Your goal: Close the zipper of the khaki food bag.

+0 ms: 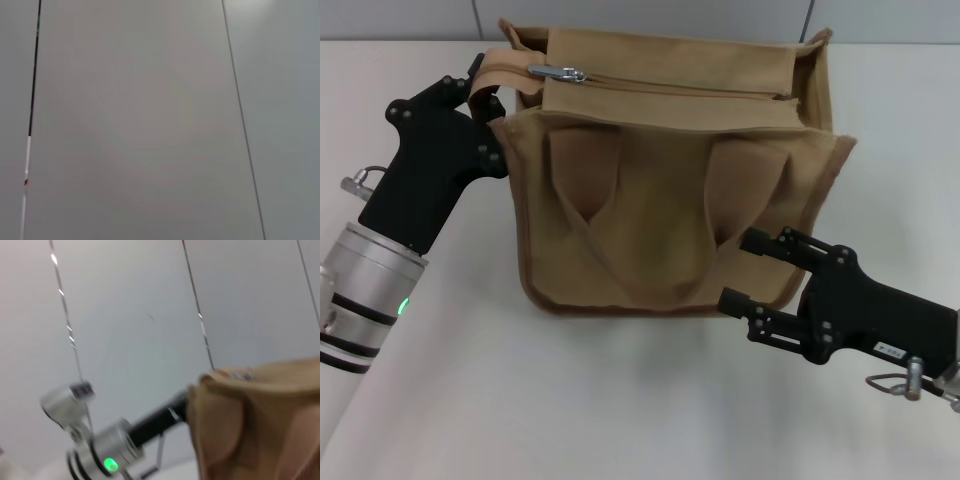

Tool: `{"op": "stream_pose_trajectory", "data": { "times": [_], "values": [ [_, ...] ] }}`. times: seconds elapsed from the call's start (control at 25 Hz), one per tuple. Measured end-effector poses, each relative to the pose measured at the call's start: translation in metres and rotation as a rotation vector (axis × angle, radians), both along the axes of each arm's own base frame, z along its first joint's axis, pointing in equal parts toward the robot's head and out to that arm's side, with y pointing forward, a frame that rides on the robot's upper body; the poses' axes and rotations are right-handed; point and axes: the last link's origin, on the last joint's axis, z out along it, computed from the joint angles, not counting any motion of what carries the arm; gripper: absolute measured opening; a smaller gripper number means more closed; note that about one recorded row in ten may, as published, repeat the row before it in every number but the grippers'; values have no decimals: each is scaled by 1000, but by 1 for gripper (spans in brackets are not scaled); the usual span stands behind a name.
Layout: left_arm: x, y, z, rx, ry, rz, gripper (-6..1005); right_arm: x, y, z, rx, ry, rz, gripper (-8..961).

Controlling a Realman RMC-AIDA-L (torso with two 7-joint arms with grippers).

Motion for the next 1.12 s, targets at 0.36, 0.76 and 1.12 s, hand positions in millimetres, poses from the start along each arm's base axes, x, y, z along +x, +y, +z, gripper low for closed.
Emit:
{"op": "stream_pose_trajectory", "data": {
  "times": [0.36,0.76,1.12],
  "values": [
    [13,4,-1,-2,-37,-33,21,-18,-17,27,-65,220,93,759],
    [38,7,-8,30,9,-122,24,-25,29,78,-442,370,-212,760],
    [53,16,-7,-108,-41,-194,27,-36,42,83,-614,488,-321,760]
  ]
}}
